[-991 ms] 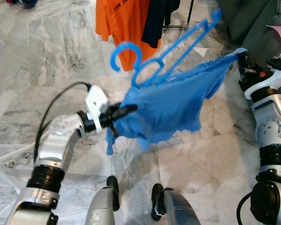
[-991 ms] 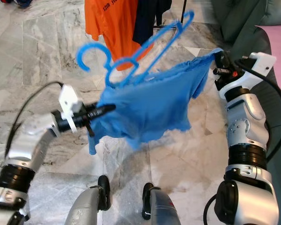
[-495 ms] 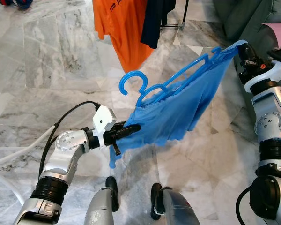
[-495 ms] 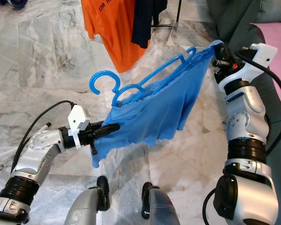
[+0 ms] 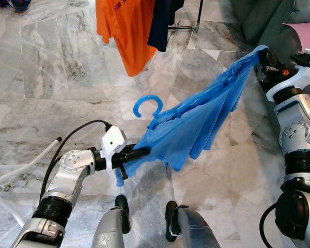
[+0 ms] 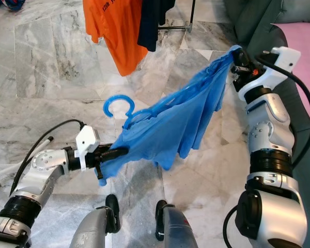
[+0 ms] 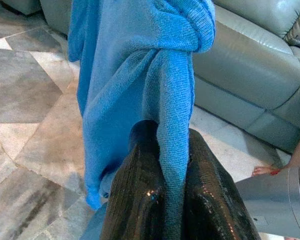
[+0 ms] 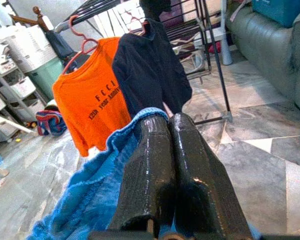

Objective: Hang hanger

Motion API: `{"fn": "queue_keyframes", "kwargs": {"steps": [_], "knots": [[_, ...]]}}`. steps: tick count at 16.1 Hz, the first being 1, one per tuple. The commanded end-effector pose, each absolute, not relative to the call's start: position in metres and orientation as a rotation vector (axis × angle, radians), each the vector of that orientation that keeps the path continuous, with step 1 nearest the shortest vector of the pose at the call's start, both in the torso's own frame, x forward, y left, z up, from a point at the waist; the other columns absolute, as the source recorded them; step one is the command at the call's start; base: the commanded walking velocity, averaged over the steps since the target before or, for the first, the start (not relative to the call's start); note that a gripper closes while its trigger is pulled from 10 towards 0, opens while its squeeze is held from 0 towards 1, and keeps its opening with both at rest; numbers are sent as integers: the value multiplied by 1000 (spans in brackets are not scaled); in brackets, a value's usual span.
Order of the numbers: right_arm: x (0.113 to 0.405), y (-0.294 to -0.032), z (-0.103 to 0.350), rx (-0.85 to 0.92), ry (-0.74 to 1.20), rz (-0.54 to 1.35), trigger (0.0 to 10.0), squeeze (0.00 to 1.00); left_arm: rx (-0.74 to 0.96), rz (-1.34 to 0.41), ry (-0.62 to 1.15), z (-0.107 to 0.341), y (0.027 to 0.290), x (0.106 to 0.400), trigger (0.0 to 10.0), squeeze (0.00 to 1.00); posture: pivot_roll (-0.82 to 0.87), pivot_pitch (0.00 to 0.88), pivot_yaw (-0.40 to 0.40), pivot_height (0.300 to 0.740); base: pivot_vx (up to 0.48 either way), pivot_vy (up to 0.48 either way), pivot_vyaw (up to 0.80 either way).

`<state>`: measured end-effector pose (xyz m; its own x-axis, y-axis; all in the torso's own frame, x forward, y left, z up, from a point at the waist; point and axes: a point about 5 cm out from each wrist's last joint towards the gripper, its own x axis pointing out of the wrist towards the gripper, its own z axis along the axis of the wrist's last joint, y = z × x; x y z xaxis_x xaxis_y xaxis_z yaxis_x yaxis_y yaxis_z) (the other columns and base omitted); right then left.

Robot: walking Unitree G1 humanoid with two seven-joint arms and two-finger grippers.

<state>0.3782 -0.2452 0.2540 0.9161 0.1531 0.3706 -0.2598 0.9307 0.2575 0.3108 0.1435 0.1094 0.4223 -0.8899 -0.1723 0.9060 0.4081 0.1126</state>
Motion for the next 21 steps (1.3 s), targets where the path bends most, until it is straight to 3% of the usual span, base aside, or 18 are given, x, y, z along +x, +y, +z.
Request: {"fn": "queue_keyframes", "kwargs": {"steps": [1, 17, 18, 21], "knots": [[375, -252, 266, 287, -391, 209, 0, 0, 215, -1146, 141, 98, 149, 305, 0, 0, 7, 354, -48, 740, 0, 0, 0], [375, -252, 267, 284, -393, 213, 0, 0, 227, -1148, 145, 96, 149, 306, 0, 0, 7, 354, -48, 740, 0, 0, 0], [363, -234, 264, 86, -337, 324, 0, 0, 141, -719, 78, 101, 174, 337, 0, 0, -17, 355, -50, 740, 0, 0, 0], [364, -217, 257, 99, -355, 331, 0, 0, 138, -611, 50, 107, 182, 344, 0, 0, -14, 351, -47, 740, 0, 0, 0]]}}
